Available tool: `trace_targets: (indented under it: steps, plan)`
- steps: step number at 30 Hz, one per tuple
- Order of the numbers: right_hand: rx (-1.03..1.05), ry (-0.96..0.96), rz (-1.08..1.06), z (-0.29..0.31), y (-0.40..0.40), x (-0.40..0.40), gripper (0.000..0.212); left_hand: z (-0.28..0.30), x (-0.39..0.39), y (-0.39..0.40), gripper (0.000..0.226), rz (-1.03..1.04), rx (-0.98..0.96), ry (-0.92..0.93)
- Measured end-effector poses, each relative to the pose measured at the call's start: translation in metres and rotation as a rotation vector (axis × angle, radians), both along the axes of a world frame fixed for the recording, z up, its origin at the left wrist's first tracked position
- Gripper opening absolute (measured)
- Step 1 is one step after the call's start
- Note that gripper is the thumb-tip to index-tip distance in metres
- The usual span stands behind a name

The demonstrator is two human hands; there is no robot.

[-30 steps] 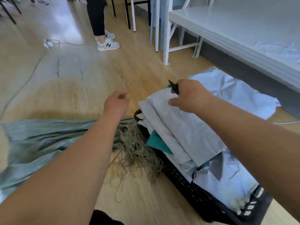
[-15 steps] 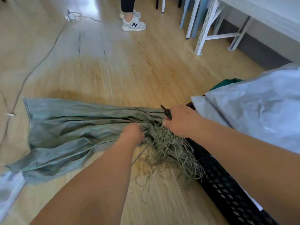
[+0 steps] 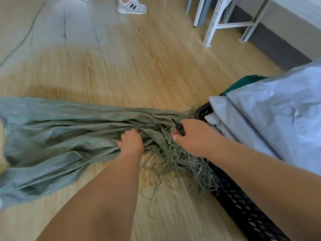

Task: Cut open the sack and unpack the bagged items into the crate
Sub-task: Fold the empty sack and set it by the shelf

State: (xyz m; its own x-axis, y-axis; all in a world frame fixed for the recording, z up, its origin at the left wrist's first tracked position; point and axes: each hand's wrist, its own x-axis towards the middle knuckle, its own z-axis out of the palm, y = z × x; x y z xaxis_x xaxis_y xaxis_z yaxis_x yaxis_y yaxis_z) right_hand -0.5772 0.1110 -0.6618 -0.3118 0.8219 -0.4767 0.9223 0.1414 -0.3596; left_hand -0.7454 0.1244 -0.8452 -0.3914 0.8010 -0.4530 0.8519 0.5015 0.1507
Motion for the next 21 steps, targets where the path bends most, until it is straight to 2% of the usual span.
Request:
trace_targets:
  steps: [2,4,7,14,17,21]
  plan:
    - [0.016,0.019,0.017,0.0,0.001,0.002,0.028,0.009,0.001,-0.007,0.021,0.13,0.194,-0.086]
    - [0.05,0.047,0.039,0.0,0.001,0.002,0.026,0.02,-0.001,-0.012,0.026,0.147,0.253,-0.073]
    - [0.075,0.128,0.026,0.001,-0.001,0.006,0.023,0.039,-0.003,-0.019,0.036,0.133,0.26,0.013]
    - [-0.147,0.421,-0.254,0.025,-0.042,0.045,0.019,0.11,0.033,-0.044,0.034,0.143,0.295,0.12]
    - [-0.204,0.519,-0.389,0.051,-0.059,0.062,0.022,0.153,0.055,-0.06,0.037,0.114,0.316,0.098]
    - [-0.177,0.528,-0.384,0.103,-0.078,0.077,0.026,0.226,0.074,-0.079,0.038,0.121,0.323,-0.003]
